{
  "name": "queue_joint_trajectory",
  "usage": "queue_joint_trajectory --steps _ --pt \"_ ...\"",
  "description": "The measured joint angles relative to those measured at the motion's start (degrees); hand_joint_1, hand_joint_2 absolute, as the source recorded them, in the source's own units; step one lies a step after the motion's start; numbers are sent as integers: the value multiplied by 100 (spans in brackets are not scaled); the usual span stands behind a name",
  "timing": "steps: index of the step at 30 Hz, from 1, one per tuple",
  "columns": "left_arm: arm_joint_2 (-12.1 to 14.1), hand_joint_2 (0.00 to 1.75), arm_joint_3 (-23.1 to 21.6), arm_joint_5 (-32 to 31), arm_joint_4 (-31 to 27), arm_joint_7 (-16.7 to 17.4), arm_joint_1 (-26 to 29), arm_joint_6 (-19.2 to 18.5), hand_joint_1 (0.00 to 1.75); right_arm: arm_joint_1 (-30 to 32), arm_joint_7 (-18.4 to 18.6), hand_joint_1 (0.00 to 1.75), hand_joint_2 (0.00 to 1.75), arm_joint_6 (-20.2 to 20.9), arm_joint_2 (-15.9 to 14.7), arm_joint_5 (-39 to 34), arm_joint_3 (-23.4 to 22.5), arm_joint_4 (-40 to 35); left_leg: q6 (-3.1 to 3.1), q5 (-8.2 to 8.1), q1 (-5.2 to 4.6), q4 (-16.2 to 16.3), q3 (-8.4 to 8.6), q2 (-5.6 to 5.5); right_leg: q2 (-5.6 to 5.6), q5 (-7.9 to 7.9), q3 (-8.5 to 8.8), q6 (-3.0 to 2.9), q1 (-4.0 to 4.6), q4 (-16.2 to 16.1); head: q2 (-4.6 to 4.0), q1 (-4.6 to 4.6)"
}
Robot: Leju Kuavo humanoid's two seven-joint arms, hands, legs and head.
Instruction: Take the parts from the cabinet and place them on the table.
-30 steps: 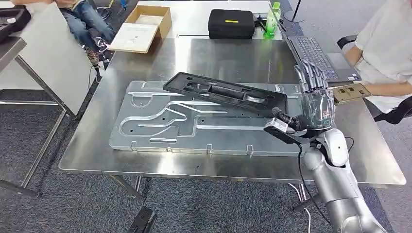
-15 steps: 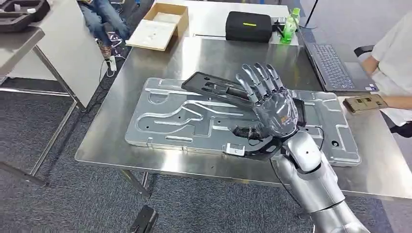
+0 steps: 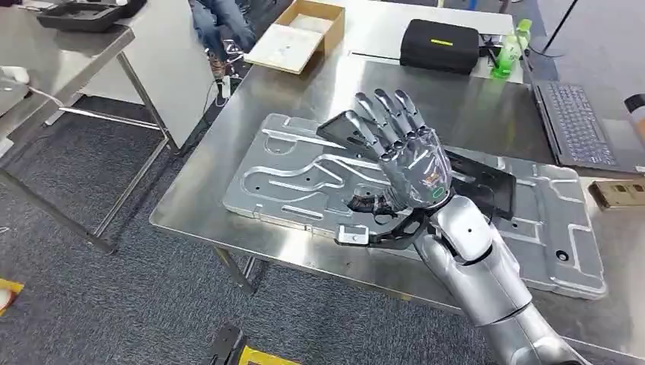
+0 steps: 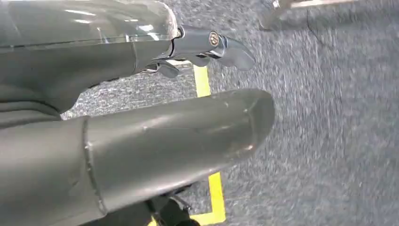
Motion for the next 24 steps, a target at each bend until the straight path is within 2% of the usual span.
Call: queue_joint_trajectory --steps 1,2,3,5,6,7,8,9,10,11,12,13,15,16,17,19,20,21,22,23,24 --pt "2 0 0 0 0 0 0 2 0 -44 0 0 0 5 5 5 29 0 45 115 -25 -413 215 258 -43 -18 23 24 17 0 0 0" --pt "2 0 0 2 0 4 -6 17 0 -92 4 0 0 15 15 15 57 0 92 50 -111 -547 264 425 -93 -43 20 67 76 24 0 0" --pt "2 0 2 6 0 4 -1 31 0 -127 20 0 0 31 18 20 77 2 131 59 -101 -535 239 326 -150 -38 30 84 71 5 0 7" --pt "2 0 7 13 0 7 52 50 0 -175 42 0 0 33 31 18 153 2 172 65 -116 -537 224 205 -272 -45 77 128 85 -25 0 4" --pt "4 0 9 20 0 7 68 57 0 -206 48 0 0 35 42 18 184 2 223 93 -87 -581 248 126 -337 -68 100 172 75 -27 0 4" --pt "4 0 11 43 0 2 92 63 0 -236 57 0 0 55 44 15 197 6 262 121 -58 -618 271 63 -89 -156 83 212 32 68 0 6" --pt "7 0 13 66 0 0 91 68 0 -266 70 0 0 68 44 4 210 7 301 132 -46 -623 268 18 166 -354 -48 206 23 337 0 7" --pt "7 0 18 88 0 -2 81 68 0 -279 85 0 0 92 44 -2 232 11 329 138 -46 -621 261 -45 311 -586 -260 207 22 781 0 9" --pt "4 0 26 109 0 -9 82 70 0 -271 87 0 0 94 44 -9 258 18 339 136 -49 -621 259 -112 377 -779 -483 215 21 1241 0 7" --pt "4 0 39 111 0 -11 94 77 0 -254 94 0 0 94 44 -26 273 35 342 136 -55 -616 256 -189 404 -878 -679 221 22 1608 0 9" --pt "6 0 52 114 0 -13 121 83 0 -237 105 0 0 85 44 -39 291 52 342 136 -58 -608 257 -277 409 -843 -782 223 21 1761 0 7" --pt "7 0 57 111 0 -13 148 83 0 -231 107 0 0 74 44 -50 311 68 341 135 -58 -598 259 -362 411 -671 -746 215 20 1624 0 7" --pt "7 0 61 103 0 -15 168 85 0 -231 122 0 0 35 44 -85 339 77 326 125 -58 -567 262 -533 485 -111 -371 173 14 739 0 6" --pt "7 0 61 103 0 -15 172 88 0 -231 129 0 0 4 44 -98 346 81 311 115 -54 -554 256 -597 668 103 -170 140 14 272 0 9" --pt "9 0 61 101 0 -13 174 101 0 -225 142 0 0 -37 44 -111 350 96 274 106 -85 -528 222 -648 882 17 -93 111 -3 95 0 4" --pt "35 0 68 101 0 -4 193 127 0 -214 144 0 0 -72 50 -120 367 118 198 130 -36 -540 185 -751 791 25 -97 115 31 48 0 4" --pt "44 0 74 105 0 -2 208 146 0 -215 144 0 0 -89 68 -120 383 125 151 146 -16 -567 182 -805 747 19 -90 91 50 49 0 7" --pt "61 0 87 105 0 2 223 157 0 -217 144 0 0 -96 70 -120 391 129 108 151 -52 -574 165 -871 679 46 -59 49 0 0 0 7" --pt "105 0 96 111 2 4 243 166 0 -223 146 0 0 -98 72 -120 391 135 107 108 -32 -515 158 -767 589 69 -24 22 -26 -52 0 11" --pt "105 0 96 116 2 7 249 164 0 -218 146 0 0 -107 92 -120 398 140 70 -35 -71 -312 78 -443 543 74 3 -40 -29 -81 0 -44" --pt "116 0 98 120 2 9 238 164 0 -223 144 0 0 -111 96 -120 405 140 32 -260 -55 88 -125 -273 467 74 10 -55 -16 -85 0 -44"
